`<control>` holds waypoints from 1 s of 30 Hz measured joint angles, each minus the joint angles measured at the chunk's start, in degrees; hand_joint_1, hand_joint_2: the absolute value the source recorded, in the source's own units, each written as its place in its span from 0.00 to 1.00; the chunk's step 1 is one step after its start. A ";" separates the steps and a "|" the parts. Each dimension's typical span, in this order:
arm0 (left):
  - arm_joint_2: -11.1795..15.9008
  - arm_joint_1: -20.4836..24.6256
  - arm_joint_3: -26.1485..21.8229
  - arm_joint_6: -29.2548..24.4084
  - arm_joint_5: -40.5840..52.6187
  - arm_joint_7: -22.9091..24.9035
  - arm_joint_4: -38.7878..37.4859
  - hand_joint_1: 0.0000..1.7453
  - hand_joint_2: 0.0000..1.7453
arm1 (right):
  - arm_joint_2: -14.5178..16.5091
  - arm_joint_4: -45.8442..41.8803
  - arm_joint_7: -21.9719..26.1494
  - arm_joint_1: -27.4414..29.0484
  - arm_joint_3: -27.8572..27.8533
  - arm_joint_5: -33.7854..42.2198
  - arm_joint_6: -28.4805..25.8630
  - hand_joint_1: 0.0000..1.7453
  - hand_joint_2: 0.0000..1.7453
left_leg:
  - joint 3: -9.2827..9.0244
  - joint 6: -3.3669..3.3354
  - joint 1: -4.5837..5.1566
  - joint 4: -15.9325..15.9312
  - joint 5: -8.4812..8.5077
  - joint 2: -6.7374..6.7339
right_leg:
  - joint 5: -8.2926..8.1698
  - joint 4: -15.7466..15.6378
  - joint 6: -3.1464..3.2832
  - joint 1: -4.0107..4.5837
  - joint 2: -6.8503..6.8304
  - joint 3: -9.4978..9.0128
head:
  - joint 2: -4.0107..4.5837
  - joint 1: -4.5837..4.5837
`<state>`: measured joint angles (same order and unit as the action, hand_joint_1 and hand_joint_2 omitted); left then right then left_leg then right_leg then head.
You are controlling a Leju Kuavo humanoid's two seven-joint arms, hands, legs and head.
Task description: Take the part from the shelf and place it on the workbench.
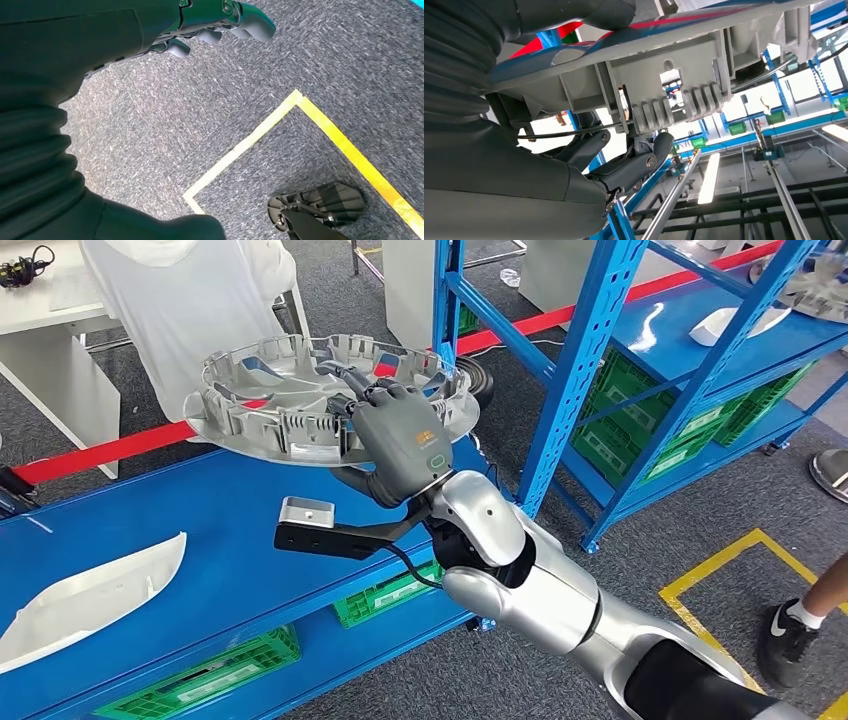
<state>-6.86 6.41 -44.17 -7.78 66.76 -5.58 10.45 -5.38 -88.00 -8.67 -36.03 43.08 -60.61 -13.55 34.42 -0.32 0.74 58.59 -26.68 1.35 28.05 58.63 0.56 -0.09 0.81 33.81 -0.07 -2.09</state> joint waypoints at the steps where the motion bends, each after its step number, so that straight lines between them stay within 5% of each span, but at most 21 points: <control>1: -0.03 0.01 0.00 -0.19 0.02 -0.06 0.00 0.00 1.00 | -0.02 -0.12 -0.08 0.08 0.00 -0.21 0.01 1.00 1.00 | 0.00 0.00 0.00 0.00 0.00 0.00 | 0.00 0.00 0.00 0.00 0.00 0.00 | 0.00 0.00; 17: -0.36 -0.05 -2.36 -0.01 -3.11 -0.42 0.00 0.00 1.00 | 0.01 -0.68 0.43 0.48 0.04 -0.96 0.00 1.00 1.00 | -0.01 -0.13 0.14 0.13 -0.08 0.02 | -0.05 -0.05 -0.15 -0.30 -0.03 -0.08 | 0.00 0.02; 24: -0.39 -0.06 -2.73 0.01 -3.47 -0.45 0.00 0.00 1.00 | 0.15 -0.68 0.50 0.68 0.04 -0.96 0.01 1.00 1.00 | -0.14 -1.08 0.25 0.03 0.22 -0.07 | 0.04 0.06 -1.06 -0.52 -0.07 -0.22 | 0.00 0.01; 26: -0.45 -0.03 -2.86 0.02 -3.40 -0.43 0.01 0.00 1.00 | 0.15 -0.67 0.54 0.57 0.04 -0.92 0.02 1.00 1.00 | -0.23 -1.55 -0.04 -0.48 0.71 -0.22 | 2.18 2.67 -1.39 -0.45 -0.24 0.77 | 0.00 -0.08; 29: -0.54 -0.03 -2.91 0.02 -3.12 -0.05 0.00 0.00 1.00 | 0.15 -0.55 0.56 0.59 0.04 -0.80 0.02 1.00 1.00 | 0.19 -1.74 -0.11 -0.38 0.91 -0.37 | 7.66 12.91 -1.64 -0.51 -0.38 4.98 | 0.00 -0.19; 30: -0.57 -0.04 -2.92 0.02 -2.91 0.27 0.00 0.00 1.00 | 0.14 -0.44 0.56 0.67 0.06 -0.78 0.03 1.00 1.00 | 0.41 -1.73 -0.11 -0.19 0.92 -0.38 | 8.23 15.20 -1.65 -0.52 -0.39 5.84 | 0.00 -0.19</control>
<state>-7.43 6.37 -47.10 -7.76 63.85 -5.31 10.45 -5.23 -88.44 -8.11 -35.36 43.14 -61.39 -13.52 34.83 -2.05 0.63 58.41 -25.76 0.96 36.27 73.83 -1.10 -0.62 0.42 39.65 -0.07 -2.28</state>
